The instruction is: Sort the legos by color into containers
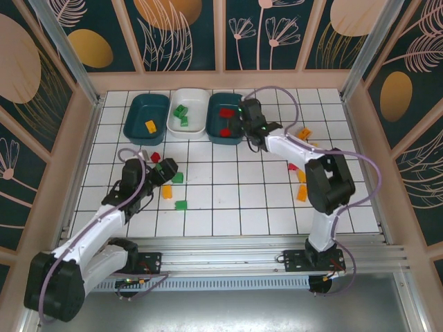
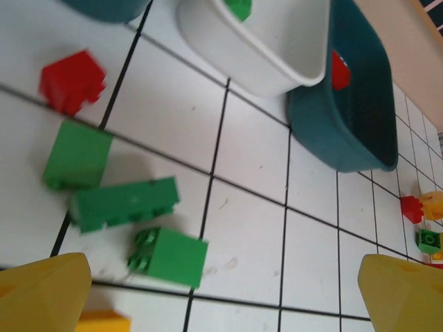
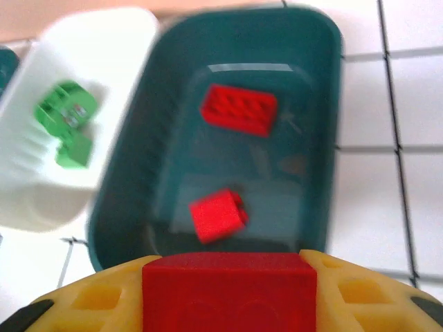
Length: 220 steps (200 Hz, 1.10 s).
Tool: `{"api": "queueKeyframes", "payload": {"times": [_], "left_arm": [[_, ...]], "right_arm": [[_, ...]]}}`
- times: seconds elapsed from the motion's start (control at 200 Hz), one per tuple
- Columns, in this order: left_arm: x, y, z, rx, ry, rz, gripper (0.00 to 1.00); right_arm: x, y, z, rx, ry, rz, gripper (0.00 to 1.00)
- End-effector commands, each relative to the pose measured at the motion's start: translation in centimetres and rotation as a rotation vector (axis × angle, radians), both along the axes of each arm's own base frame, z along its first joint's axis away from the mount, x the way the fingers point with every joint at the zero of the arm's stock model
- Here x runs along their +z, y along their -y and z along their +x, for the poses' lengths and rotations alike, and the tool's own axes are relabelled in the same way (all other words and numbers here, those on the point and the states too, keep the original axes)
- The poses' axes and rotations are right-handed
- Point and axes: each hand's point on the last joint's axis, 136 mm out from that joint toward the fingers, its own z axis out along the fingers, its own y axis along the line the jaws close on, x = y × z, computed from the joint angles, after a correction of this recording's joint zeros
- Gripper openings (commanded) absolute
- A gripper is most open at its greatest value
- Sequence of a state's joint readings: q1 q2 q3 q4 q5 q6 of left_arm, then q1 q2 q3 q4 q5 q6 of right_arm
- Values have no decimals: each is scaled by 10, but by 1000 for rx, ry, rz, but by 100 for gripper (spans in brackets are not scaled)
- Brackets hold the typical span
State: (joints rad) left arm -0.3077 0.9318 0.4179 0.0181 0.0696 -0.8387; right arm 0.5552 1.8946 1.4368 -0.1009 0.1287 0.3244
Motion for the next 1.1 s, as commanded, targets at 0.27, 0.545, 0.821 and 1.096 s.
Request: {"api": "queueKeyframes", "payload": {"times": [0.27,0.545,0.821,1.096], "left_arm": [[10,-2,-19,12,56,-75,99],[20,22,-11,-106,83,-121,98],[54,90,-8,-391,177,-137,98],[38,83,5,-312,132,-93,98]], "right_arm": [[-18,-25,58,-96,-32,-78,78],[6,81,41,-312,40,-196,85],[-55,241,35,-628,-144,-192,86],[-99,276,37,-695,-255,-136,86]]}}
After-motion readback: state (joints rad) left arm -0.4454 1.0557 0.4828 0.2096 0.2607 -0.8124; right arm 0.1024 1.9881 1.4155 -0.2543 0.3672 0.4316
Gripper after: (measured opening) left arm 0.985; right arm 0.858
